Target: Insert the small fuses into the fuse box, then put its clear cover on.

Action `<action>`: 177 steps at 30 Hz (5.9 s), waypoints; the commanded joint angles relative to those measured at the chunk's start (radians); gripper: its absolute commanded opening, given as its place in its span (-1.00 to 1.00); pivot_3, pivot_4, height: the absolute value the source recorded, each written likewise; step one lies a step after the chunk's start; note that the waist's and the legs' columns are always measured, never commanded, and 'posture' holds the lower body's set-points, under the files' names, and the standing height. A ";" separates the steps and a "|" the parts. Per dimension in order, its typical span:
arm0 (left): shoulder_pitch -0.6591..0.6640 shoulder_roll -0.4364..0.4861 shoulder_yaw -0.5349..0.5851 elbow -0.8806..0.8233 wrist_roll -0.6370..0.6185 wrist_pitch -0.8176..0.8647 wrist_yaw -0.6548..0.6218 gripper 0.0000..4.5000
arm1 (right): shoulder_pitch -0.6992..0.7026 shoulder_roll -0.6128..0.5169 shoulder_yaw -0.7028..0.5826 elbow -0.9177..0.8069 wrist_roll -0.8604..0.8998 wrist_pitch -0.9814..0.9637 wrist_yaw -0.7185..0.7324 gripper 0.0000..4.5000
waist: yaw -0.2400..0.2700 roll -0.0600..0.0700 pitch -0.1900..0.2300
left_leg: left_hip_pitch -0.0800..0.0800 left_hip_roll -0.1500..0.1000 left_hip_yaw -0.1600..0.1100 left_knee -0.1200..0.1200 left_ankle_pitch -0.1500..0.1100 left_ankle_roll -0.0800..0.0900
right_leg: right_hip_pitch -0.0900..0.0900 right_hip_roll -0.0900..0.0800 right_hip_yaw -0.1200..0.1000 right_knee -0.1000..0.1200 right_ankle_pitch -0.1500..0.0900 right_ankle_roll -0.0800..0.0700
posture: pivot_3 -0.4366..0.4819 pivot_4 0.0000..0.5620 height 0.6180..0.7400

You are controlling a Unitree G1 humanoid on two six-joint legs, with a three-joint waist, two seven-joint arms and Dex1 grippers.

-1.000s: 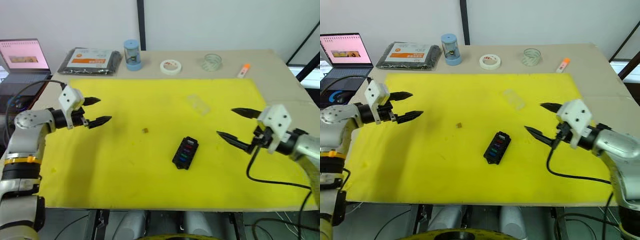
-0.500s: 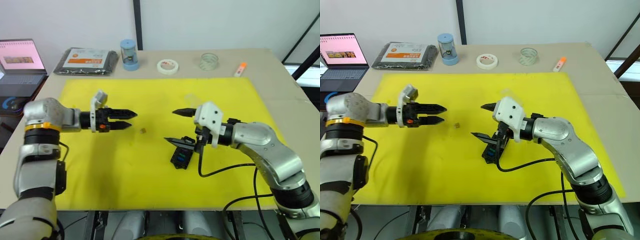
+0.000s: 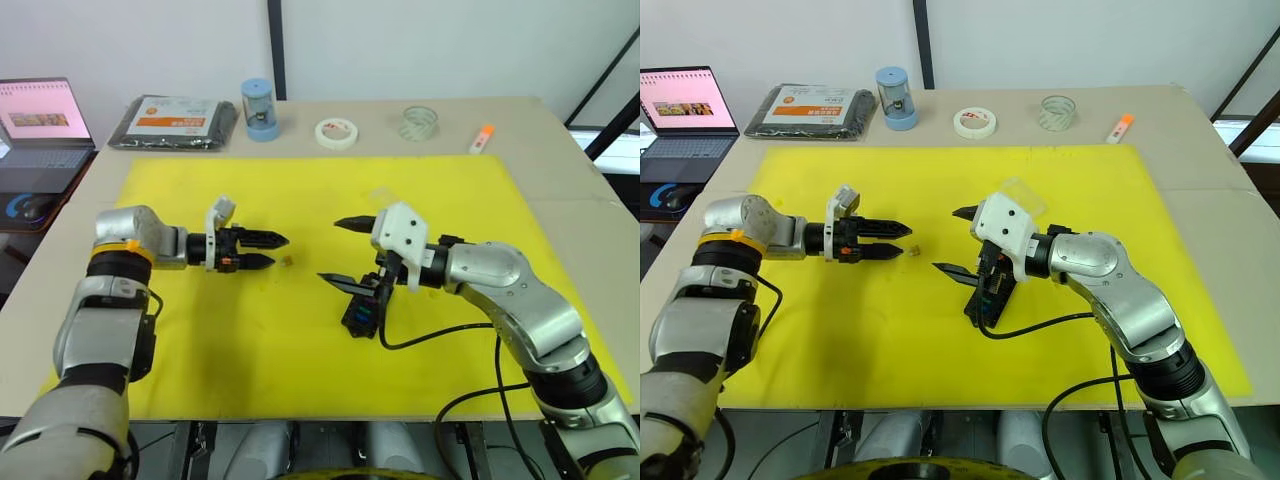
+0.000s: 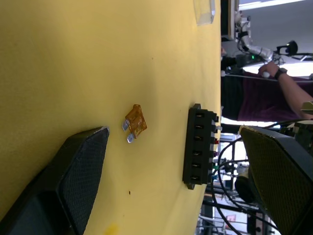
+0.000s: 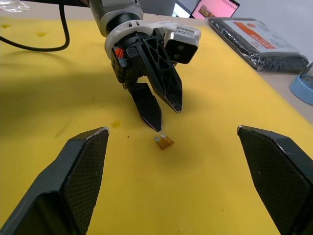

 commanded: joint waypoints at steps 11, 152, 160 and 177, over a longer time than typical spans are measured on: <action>-0.047 -0.083 -0.069 0.081 0.089 -0.061 -0.089 1.00 | 0.015 0.001 -0.048 -0.049 0.027 0.034 -0.019 0.98 | 0.022 0.000 0.000 | 0.000 -0.001 0.000 0.000 0.000 0.000 | 0.001 -0.001 0.000 0.000 0.000 0.000 | -0.05 -0.47 1.00; 0.396 -0.135 -0.265 -0.783 0.242 -1.369 -0.206 0.98 | 0.044 -0.402 -0.135 -0.170 0.426 0.371 -0.295 -1.00 | 0.023 0.002 -0.002 | -0.002 0.001 0.002 -0.001 -0.002 0.003 | 0.002 -0.004 0.000 -0.008 0.001 -0.002 | -0.05 -0.47 1.00; 0.405 -0.146 -0.263 -0.775 0.279 -1.366 -0.171 0.98 | 0.048 -0.359 -0.089 -0.176 0.346 0.393 -0.270 -1.00 | 0.023 0.002 -0.002 | -0.002 0.001 0.002 -0.001 -0.002 0.003 | 0.002 -0.003 -0.001 -0.007 0.001 -0.001 | -0.05 -0.47 1.00; 0.418 -0.124 -0.267 -0.797 0.285 -1.354 -0.179 0.98 | 0.109 -0.302 -0.089 -0.149 0.215 0.375 -0.231 -1.00 | 0.022 0.002 -0.002 | -0.001 0.001 0.001 -0.001 -0.002 0.003 | 0.003 -0.002 -0.001 -0.007 0.001 -0.001 | -0.05 -0.47 1.00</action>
